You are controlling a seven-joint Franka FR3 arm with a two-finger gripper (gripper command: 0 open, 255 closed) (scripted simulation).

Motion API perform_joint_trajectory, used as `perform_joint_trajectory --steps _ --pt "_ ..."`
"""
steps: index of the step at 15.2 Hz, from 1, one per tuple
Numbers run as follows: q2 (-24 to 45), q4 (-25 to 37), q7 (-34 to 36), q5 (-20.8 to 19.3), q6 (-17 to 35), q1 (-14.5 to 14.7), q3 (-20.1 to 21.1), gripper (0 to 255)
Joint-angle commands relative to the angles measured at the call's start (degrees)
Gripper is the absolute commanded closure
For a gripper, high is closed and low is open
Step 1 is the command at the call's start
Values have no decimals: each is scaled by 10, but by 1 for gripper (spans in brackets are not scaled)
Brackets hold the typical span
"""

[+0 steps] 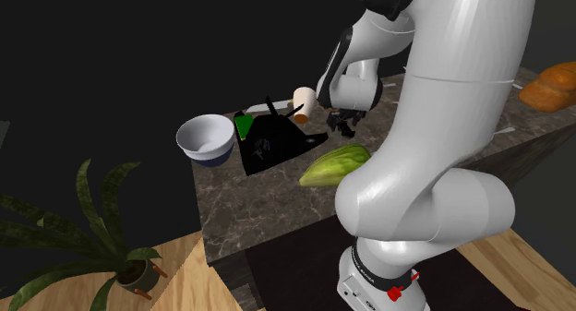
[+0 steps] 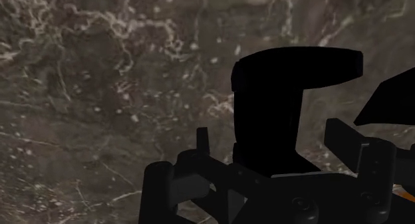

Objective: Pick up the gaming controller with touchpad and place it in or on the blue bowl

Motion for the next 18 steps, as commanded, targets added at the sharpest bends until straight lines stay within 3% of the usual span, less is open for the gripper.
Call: perform_joint_trajectory --steps 1,8,9,18 --pt "6 2 -2 1 4 -2 2 0" --pt "6 2 -2 1 4 -2 2 0" --pt "6 2 -2 1 4 -2 2 255" --pt "6 2 -2 1 4 -2 2 255"
